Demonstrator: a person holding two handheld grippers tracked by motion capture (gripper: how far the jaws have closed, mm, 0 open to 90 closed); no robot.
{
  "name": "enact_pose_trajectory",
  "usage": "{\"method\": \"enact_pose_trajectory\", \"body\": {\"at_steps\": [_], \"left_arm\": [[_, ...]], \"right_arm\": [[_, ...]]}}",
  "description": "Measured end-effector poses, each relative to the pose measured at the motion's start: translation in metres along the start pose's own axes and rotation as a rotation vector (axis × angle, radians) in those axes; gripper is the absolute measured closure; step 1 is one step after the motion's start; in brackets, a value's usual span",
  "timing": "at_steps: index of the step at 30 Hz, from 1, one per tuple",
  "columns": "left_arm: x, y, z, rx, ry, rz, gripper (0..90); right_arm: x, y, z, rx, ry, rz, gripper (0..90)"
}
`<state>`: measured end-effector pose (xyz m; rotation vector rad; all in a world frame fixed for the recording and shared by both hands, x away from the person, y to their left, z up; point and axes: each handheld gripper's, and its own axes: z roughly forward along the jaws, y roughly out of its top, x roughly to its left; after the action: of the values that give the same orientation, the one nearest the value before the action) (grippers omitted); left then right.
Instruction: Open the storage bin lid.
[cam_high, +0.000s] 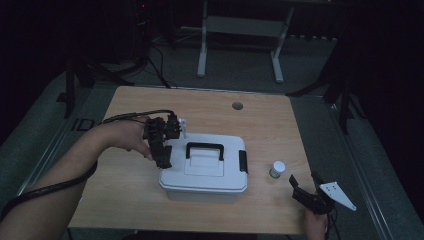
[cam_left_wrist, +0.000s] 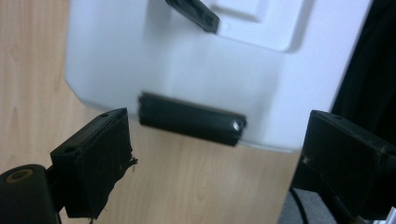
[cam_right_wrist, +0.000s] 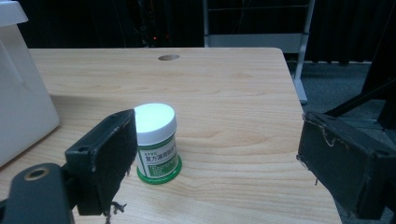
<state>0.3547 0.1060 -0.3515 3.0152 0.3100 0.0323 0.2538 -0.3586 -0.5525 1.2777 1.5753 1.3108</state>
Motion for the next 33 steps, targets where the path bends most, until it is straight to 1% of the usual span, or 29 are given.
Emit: {"method": "enact_pose_trajectory", "body": {"at_steps": [3,4,5,6,7,10,11,12,13,14,15,16,17,19,20,21,22,23,25,26,28,29,30,32,33], "left_arm": [[0.001,0.009,0.002,0.006,-0.002,0.023,10.6],[0.001,0.009,0.002,0.006,-0.002,0.023,12.4],[0.001,0.012,0.002,0.004,-0.004,0.032,12.8],[0.002,0.019,0.003,0.012,-0.005,0.042,12.9],[0.002,0.021,0.003,0.02,0.003,0.055,13.6],[0.003,0.026,0.004,0.02,-0.004,0.061,15.5],[0.003,0.028,0.005,0.026,0.009,0.066,17.7],[0.005,0.033,0.007,0.031,0.006,0.072,20.2],[0.005,0.035,0.008,0.033,0.026,0.078,21.8],[0.005,0.035,0.008,0.033,0.026,0.078,23.0],[0.006,0.039,0.01,0.025,0.022,0.088,25.6],[0.005,0.042,0.011,0.028,0.032,0.093,28.8],[0.006,0.044,0.012,0.027,0.022,0.096,30.7],[0.005,0.048,0.014,0.037,0.03,0.108,35.1],[0.006,0.05,0.015,0.045,0.014,0.114,40.6],[0.006,0.05,0.015,0.045,0.014,0.114,43.0],[0.006,0.053,0.017,0.061,0.017,0.123,45.6],[0.006,0.054,0.018,0.068,0.007,0.13,49.7],[0.005,0.055,0.019,0.072,0.006,0.138,53.1],[0.005,0.057,0.02,0.083,0.008,0.143,55.3],[0.004,0.057,0.021,0.082,0.005,0.145,58.9],[0.004,0.058,0.021,0.084,-0.005,0.15,58.9],[0.004,0.058,0.021,0.093,-0.008,0.158,61.9],[0.003,0.06,0.024,0.108,-0.015,0.154,64.8],[0.002,0.06,0.025,0.115,-0.013,0.161,65.9]], "right_arm": [[-0.001,0.0,0.0,-0.003,0.002,0.003,11.5],[-0.001,0.0,0.0,-0.003,0.002,0.003,11.5],[-0.001,0.0,0.0,-0.004,0.003,0.005,11.5],[-0.001,0.0,0.0,-0.004,0.004,0.006,11.5],[-0.001,0.0,0.0,-0.002,0.004,0.005,11.5],[-0.001,0.0,0.0,-0.002,0.005,0.006,11.5],[-0.001,0.0,0.0,0.0,0.007,0.007,11.5],[-0.001,0.0,0.0,-0.001,0.007,0.006,11.5],[-0.001,0.0,0.0,-0.001,0.008,0.007,11.5],[-0.001,0.0,0.0,0.0,0.008,0.008,11.5],[-0.001,-0.001,0.0,0.0,0.009,0.009,11.5],[-0.001,-0.001,0.0,-0.001,0.01,0.01,11.5],[-0.001,-0.001,0.0,-0.001,0.011,0.011,11.5],[-0.002,-0.001,0.0,-0.001,0.012,0.015,11.5],[-0.002,-0.001,0.0,-0.002,0.013,0.016,11.5],[-0.002,-0.001,0.0,-0.001,0.014,0.018,11.5],[-0.002,-0.001,0.0,-0.001,0.015,0.019,11.5],[-0.002,-0.001,0.0,-0.001,0.015,0.02,11.5],[-0.002,-0.001,0.0,-0.001,0.015,0.019,11.5],[-0.003,-0.001,0.0,0.0,0.016,0.02,11.5],[-0.003,-0.001,0.0,0.001,0.016,0.02,11.5],[-0.003,-0.001,0.0,0.001,0.016,0.02,11.5],[-0.002,-0.001,0.001,0.003,0.016,0.021,11.5],[-0.002,-0.001,0.001,0.006,0.015,0.02,11.5],[-0.002,-0.001,0.001,0.008,0.015,0.02,11.5]]}}
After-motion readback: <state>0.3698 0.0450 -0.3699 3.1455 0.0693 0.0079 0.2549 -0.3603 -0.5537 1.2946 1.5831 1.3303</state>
